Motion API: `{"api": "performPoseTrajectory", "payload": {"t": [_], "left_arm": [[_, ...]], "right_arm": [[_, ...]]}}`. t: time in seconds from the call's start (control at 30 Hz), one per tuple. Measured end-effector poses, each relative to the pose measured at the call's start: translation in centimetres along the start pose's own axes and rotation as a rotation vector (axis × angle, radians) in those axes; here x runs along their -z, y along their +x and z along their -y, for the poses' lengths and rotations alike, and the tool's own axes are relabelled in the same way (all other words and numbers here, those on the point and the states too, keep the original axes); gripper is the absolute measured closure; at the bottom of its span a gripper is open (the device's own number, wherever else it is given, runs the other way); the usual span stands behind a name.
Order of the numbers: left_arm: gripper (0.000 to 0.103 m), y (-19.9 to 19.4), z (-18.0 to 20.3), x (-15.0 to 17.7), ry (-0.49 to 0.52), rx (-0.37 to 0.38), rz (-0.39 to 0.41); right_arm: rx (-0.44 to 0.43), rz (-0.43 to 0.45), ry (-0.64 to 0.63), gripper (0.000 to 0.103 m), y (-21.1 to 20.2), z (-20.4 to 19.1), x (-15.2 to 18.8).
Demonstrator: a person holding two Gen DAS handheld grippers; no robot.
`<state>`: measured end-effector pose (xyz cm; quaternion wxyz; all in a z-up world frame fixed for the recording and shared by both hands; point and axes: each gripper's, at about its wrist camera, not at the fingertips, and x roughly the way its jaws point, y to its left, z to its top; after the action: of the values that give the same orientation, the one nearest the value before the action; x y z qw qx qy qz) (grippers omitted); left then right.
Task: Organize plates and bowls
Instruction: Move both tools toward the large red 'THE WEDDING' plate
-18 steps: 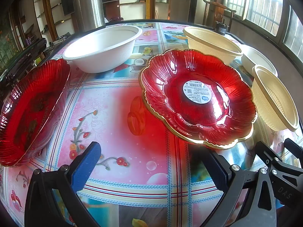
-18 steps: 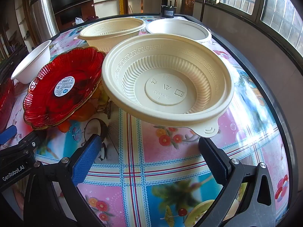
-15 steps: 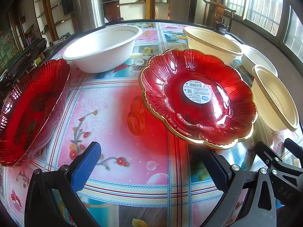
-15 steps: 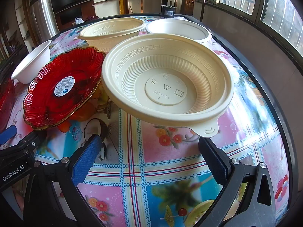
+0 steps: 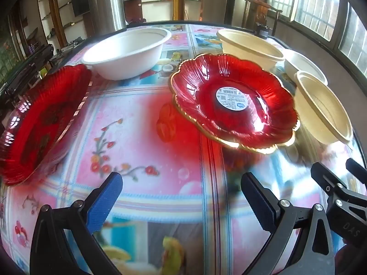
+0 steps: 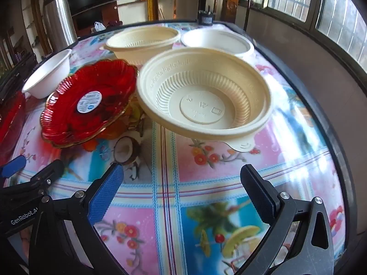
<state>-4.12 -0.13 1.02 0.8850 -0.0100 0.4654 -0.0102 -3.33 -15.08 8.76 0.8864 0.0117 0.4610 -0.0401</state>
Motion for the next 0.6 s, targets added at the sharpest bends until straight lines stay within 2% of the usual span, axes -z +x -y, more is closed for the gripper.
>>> {"api": "performPoseTrajectory", "payload": {"t": [0.13, 0.27, 0.43, 0.6], "left_arm": [[0.0, -3.1, -0.8, 0.9, 0.012, -0.002, 0.061], [0.0, -5.1, -2.0, 1.5, 0.023, 0.016, 0.078], [0.0, -6.8, -4.9, 1.5, 0.017, -0.014, 0.128], [0.0, -7.6, -7.6, 1.0, -0.014, -0.037, 0.151]], "right_arm": [[-0.045, 0.013, 0.0, 0.001, -2.3, -0.4, 0.6], [-0.094, 0.026, 0.009, 0.0, -4.0, -0.8, 0.5], [-0.169, 0.049, -0.04, 0.0, -6.2, -3.2, 0.2], [-0.207, 0.064, -0.103, 0.0, -7.0, -6.6, -0.1]]}}
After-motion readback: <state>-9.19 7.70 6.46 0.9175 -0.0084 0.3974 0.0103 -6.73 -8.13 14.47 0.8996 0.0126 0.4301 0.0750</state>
